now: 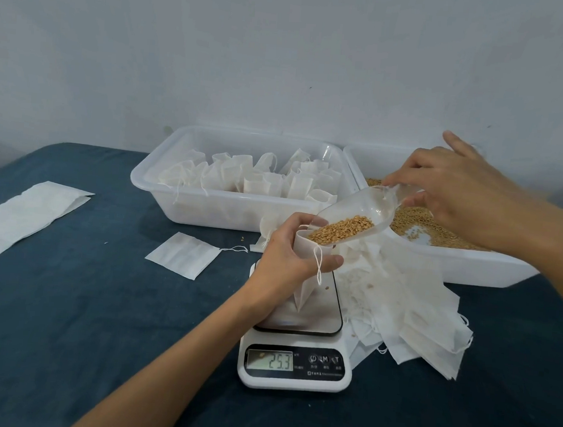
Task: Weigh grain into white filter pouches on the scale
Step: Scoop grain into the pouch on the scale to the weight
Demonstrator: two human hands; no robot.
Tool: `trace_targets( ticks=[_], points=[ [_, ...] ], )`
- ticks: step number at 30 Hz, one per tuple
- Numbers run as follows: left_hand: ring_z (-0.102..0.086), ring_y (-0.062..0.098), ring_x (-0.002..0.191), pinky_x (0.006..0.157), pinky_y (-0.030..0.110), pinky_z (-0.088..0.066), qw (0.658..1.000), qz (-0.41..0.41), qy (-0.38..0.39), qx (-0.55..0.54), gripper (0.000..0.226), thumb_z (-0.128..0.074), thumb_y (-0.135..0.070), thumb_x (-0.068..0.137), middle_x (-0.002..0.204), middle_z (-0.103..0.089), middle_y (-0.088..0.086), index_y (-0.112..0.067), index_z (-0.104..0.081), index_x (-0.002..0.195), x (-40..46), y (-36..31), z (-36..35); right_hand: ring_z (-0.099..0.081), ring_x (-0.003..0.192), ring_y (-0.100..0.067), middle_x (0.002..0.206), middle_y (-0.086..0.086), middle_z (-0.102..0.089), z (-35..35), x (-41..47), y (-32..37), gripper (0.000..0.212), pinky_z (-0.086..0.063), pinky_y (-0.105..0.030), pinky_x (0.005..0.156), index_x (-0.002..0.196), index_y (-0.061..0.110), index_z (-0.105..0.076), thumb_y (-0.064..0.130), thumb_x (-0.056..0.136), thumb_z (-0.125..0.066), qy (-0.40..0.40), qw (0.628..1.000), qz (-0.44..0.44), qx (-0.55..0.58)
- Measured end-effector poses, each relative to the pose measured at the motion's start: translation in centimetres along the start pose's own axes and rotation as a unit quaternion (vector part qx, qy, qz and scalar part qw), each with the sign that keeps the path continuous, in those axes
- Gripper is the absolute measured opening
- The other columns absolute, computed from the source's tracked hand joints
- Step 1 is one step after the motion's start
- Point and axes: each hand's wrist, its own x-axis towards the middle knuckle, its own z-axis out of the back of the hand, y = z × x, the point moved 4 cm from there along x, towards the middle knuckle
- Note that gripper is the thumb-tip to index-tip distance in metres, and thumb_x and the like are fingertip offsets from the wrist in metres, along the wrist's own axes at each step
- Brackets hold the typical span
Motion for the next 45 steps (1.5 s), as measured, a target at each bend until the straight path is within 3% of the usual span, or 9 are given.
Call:
trace_targets(
  ticks=[14,17,20,26,29,32,38,41,45],
  points=[
    [-0.076,0.020,0.102,0.093,0.027,-0.059,1.000,0.004,0.006,-0.025,0.053,-0.088,-0.006,0.082,0.123,-0.072,0.005,-0.023,-0.062,0.124,-0.2,-0.2,0.0,-0.058,0.110,-0.020,0.114,0.001,-0.061,-1.8,-0.8,-0.5,0.030,-0.015,-0.044,0.122,0.124,0.023,-0.067,0.013,0.096,-0.065,0.041,0.990,-0.050,0.123],
    [-0.074,0.030,0.102,0.086,0.028,-0.060,1.000,0.000,0.000,-0.027,0.050,-0.088,-0.005,0.082,0.114,-0.074,0.009,-0.019,-0.062,0.122,-0.2,-0.3,0.0,-0.057,0.107,-0.011,0.112,0.005,-0.062,-2.7,-1.2,-0.7,0.026,-0.036,-0.024,0.103,0.120,0.026,-0.066,0.012,0.098,-0.063,0.051,0.975,-0.075,0.204],
    [-0.072,0.033,0.101,0.076,0.023,-0.059,1.000,0.005,-0.003,-0.026,0.050,-0.088,-0.006,0.081,0.110,-0.075,0.007,-0.021,-0.062,0.122,-0.2,-0.2,0.1,-0.056,0.103,0.013,0.115,0.010,-0.065,-4.2,-1.6,-2.2,0.022,-0.039,-0.003,0.081,0.117,0.024,-0.066,0.012,0.098,-0.063,0.054,0.956,-0.111,0.266],
    [-0.074,0.017,0.093,0.074,0.015,-0.054,1.000,-0.007,-0.010,-0.021,0.049,-0.089,-0.008,0.080,0.103,-0.077,0.000,-0.023,-0.064,0.120,-0.1,-0.2,0.3,-0.060,0.109,-0.027,0.122,-0.011,-0.064,-8.8,-2.0,-8.2,0.026,-0.045,-0.033,0.086,0.124,0.005,-0.062,0.015,0.099,-0.062,0.040,0.928,-0.318,0.190],
    [-0.075,0.014,0.092,0.074,0.014,-0.054,1.000,-0.011,-0.009,-0.025,0.047,-0.087,-0.008,0.081,0.102,-0.077,0.000,-0.024,-0.065,0.119,-0.1,-0.1,0.2,-0.061,0.096,-0.030,0.107,-0.016,-0.068,-11.2,-2.5,-10.6,0.021,-0.046,-0.036,0.077,0.111,-0.003,-0.066,0.014,0.099,-0.061,0.101,0.906,-0.382,0.153],
    [-0.075,0.013,0.091,0.073,0.013,-0.053,0.999,-0.015,-0.011,-0.028,0.042,-0.084,-0.006,0.085,0.101,-0.078,0.001,-0.024,-0.065,0.117,-0.1,0.0,0.1,-0.055,0.088,-0.026,0.099,-0.012,-0.062,-13.0,-2.8,-11.7,0.028,-0.039,-0.030,0.062,0.120,-0.003,-0.063,0.013,0.097,-0.061,0.200,0.885,-0.405,0.114],
    [-0.076,0.014,0.098,0.083,0.019,-0.053,1.000,-0.020,0.006,-0.014,0.029,-0.076,-0.013,0.095,0.102,-0.080,0.001,-0.026,-0.065,0.118,0.2,0.6,0.2,-0.053,0.094,-0.025,0.126,-0.014,-0.063,-14.1,-2.7,-11.4,0.053,-0.042,-0.032,0.076,0.139,0.004,-0.053,0.022,0.092,-0.071,0.272,0.861,-0.420,0.086],
    [-0.075,0.017,0.095,0.090,0.032,-0.054,0.999,-0.035,0.012,0.011,0.016,-0.062,-0.017,0.105,0.099,-0.080,0.003,-0.020,-0.067,0.119,0.3,1.0,0.2,-0.060,0.085,-0.023,0.102,-0.008,-0.068,-12.5,-2.2,-10.3,0.022,-0.047,-0.034,0.070,0.106,0.006,-0.068,0.026,0.095,-0.068,0.163,0.903,-0.395,0.044],
    [-0.075,0.020,0.090,0.088,0.032,-0.057,0.997,-0.065,0.005,0.038,0.020,-0.051,-0.021,0.110,0.099,-0.081,0.004,-0.015,-0.068,0.120,0.6,1.0,0.4,-0.055,0.066,-0.005,0.074,0.008,-0.062,-8.8,-1.6,-3.3,0.021,-0.044,-0.021,0.063,0.081,0.020,-0.065,0.029,0.099,-0.061,-0.174,0.929,-0.267,0.187]
  ],
)
